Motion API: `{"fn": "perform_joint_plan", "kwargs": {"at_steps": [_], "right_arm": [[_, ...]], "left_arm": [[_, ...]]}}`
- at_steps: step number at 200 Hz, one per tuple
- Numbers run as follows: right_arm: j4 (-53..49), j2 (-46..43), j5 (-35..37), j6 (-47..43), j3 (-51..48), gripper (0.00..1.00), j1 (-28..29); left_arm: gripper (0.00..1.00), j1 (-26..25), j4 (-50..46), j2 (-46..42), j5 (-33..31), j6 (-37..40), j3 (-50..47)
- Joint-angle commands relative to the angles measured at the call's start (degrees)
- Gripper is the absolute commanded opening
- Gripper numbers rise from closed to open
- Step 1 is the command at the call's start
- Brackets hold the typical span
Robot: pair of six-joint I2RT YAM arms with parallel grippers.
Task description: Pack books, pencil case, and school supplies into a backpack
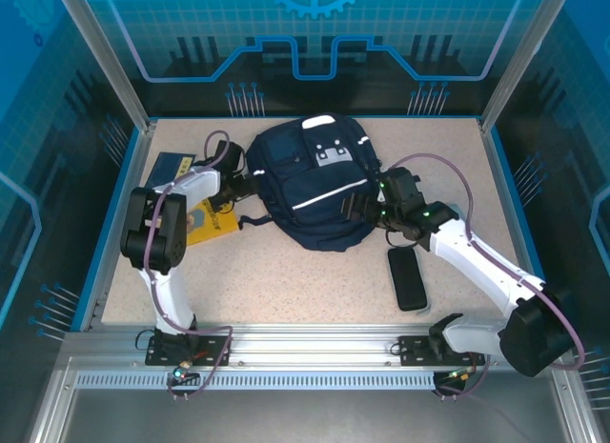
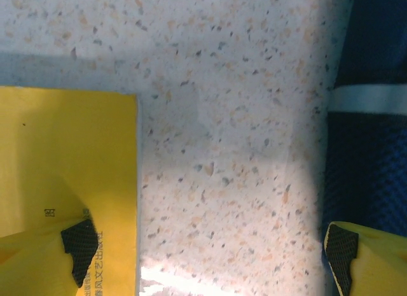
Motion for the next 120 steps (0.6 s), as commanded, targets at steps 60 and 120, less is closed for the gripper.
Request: {"fn": "perform_joint_plan", "kwargs": {"at_steps": [60,120], "right_arm": [[0.6,4.3,-1.4,1.1,5.4,0.91,2.8],[-0.5,7.6,-1.5,0.8,8.1,0.9,4.7]], "left_arm": [[0.94,-0.5,-3.9,-16.2,14.0,-6.9,-20.7],[0.94,-3.5,-5.0,-23.5,14.5,-10.1,-28.8]]}}
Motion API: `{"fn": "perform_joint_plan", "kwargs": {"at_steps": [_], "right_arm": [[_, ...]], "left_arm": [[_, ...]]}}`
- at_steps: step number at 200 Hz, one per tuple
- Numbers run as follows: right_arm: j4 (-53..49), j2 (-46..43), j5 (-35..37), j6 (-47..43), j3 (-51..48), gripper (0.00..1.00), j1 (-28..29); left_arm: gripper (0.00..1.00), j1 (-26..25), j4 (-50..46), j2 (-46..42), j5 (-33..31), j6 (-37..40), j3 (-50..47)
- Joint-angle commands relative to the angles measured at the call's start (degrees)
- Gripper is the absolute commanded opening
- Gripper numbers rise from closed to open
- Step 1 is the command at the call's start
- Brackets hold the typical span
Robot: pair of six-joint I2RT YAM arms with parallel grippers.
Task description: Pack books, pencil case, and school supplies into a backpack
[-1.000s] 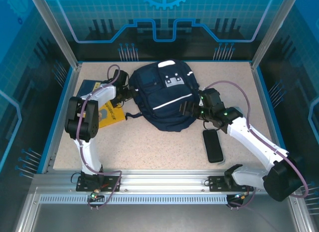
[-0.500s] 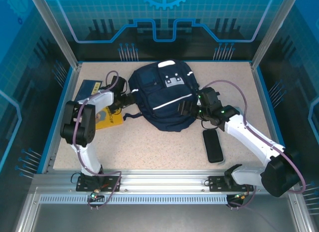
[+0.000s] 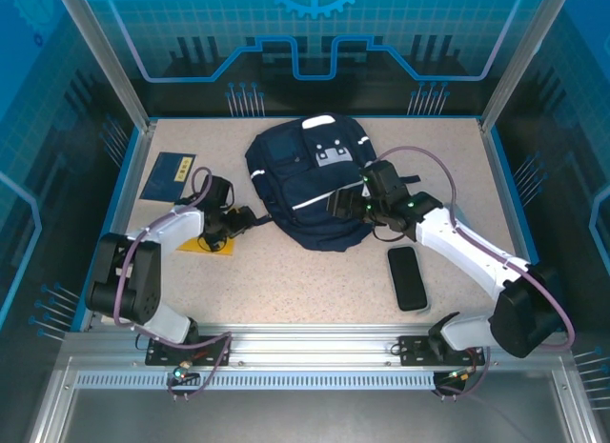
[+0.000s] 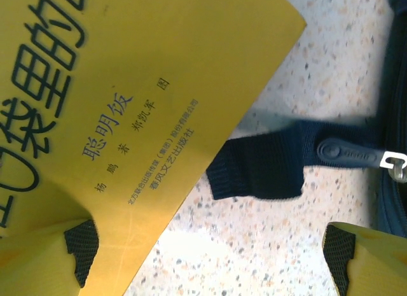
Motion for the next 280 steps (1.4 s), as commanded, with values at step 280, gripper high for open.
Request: {"fn": "perform_joint_plan", "kwargs": {"at_steps": [280], "right_arm": [[-13.9,52.9,-7.4,-16.2,52.0,0.57,19.8]], "left_arm": [[0.83,-1.4,-16.5,-27.8,-4.2,-17.1,-16.7]]}}
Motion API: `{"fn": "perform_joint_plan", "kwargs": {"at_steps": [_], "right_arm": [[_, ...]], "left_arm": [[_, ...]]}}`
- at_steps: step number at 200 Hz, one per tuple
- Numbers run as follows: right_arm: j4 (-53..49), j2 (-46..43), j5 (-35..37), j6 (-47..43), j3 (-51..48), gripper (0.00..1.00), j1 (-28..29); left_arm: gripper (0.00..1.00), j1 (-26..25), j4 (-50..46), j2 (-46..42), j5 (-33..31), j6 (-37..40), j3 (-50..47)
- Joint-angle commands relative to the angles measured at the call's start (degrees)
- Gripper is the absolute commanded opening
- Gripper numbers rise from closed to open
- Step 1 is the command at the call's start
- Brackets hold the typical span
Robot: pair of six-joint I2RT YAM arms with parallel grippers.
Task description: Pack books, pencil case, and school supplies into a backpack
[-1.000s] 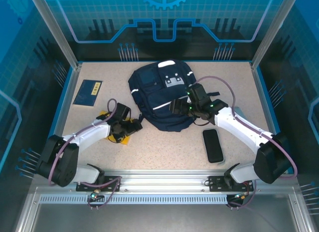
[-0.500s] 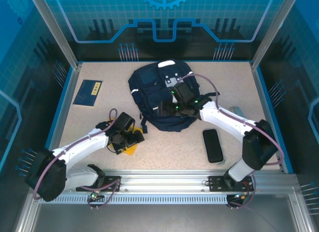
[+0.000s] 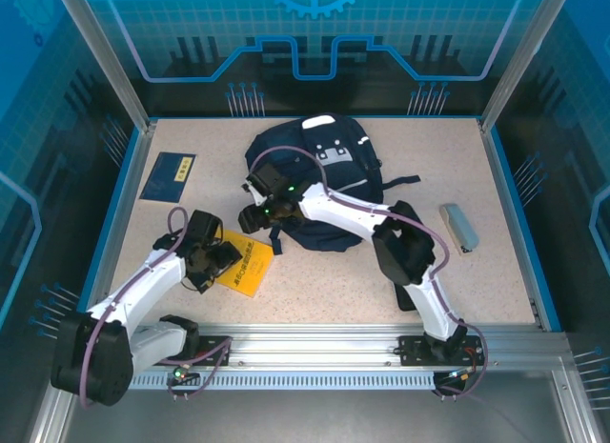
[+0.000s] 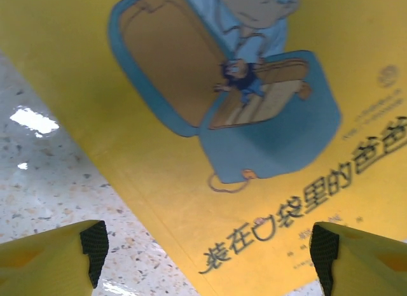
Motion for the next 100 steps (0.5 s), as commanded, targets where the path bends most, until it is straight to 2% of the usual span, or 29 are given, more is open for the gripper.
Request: {"fn": "perform_joint_plan", "kwargs": {"at_steps": [1,40,100], "right_arm": [[-5.8,4.7,-0.7,-2.5,5.1,0.56,0.6],[-10.0,10.9,-2.1,-2.7,9.0,0.46,1.2],[-10.8,11.7,-7.1,-2.8,6.2,0.36,1.7]], "left_arm": [[0.83,1.0,-0.3,-2.2,-0.7,-2.8,-2.1],[0.77,1.3,4.6,-1.6,2.4,-3.4,-5.2],[0.69,1.4,8.6,0.8,4.6,-2.9,-6.5]]}}
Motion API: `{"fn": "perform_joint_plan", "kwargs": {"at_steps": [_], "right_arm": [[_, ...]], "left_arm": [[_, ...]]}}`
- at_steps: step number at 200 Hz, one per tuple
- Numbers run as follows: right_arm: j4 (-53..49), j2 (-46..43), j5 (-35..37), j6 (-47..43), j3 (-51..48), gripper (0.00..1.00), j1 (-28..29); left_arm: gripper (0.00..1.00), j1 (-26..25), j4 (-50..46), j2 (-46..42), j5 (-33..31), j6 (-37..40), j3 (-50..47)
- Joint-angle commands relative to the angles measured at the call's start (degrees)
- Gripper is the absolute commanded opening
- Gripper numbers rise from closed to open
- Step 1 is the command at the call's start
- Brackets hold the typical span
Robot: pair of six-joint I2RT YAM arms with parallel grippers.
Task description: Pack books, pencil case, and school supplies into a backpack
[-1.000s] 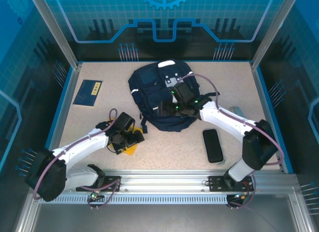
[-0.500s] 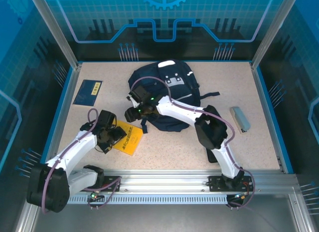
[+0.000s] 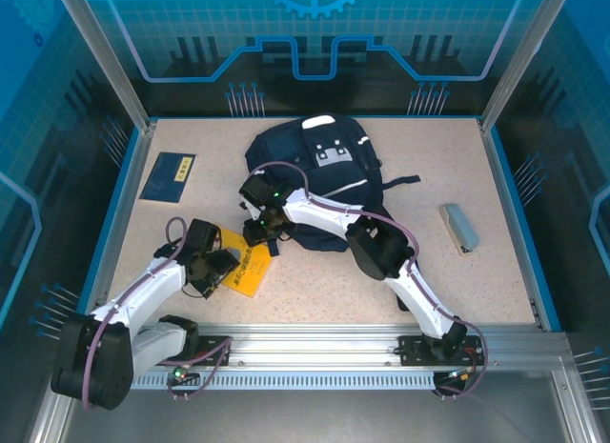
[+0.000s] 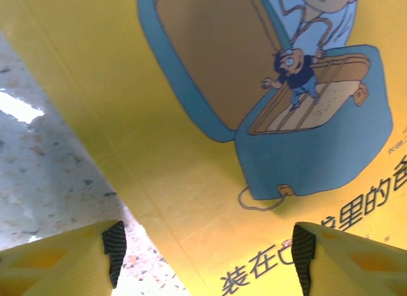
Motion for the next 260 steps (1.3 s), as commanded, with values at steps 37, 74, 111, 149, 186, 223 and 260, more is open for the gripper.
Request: {"fn": "perform_joint_plan", "kwargs": {"at_steps": [37,74,111,149,186,223,260], "right_arm": [[-4.7,-0.4,-8.7,-2.3,-2.3,0.35,1.5],[-6.5,-1.5,-13.0,-4.0,-2.7,0.34,1.7],[-6.1,-4.0,-16.3,-4.3,-2.3,0.28,1.6],[-5.7,-7.9,-20.4,-4.0,-1.8,0.25,1.7],[-6.8,-8.0,-17.2,-3.7,-2.0,0.2,1.8],[-6.0,-9.0,-13.3,-2.5,-2.7,0.05,1.7],[1.3,-15.8,-10.3,0.1,-9.5,0.0,-0.2]], "left_arm": [[0.59,0.6,3.7,3.1,2.5,0.6,-1.9],[0.54,0.7,4.2,5.3,2.1,1.5,-1.7],[0.52,0.7,4.3,6.4,1.7,2.0,-1.5],[0.51,0.7,4.4,7.1,1.5,2.3,-1.3],[0.51,0.7,4.6,7.2,1.5,2.4,-1.3],[0.52,0.7,3.6,5.9,1.6,2.7,-0.1],[0.74,0.7,1.1,1.0,2.3,4.2,3.3]]}}
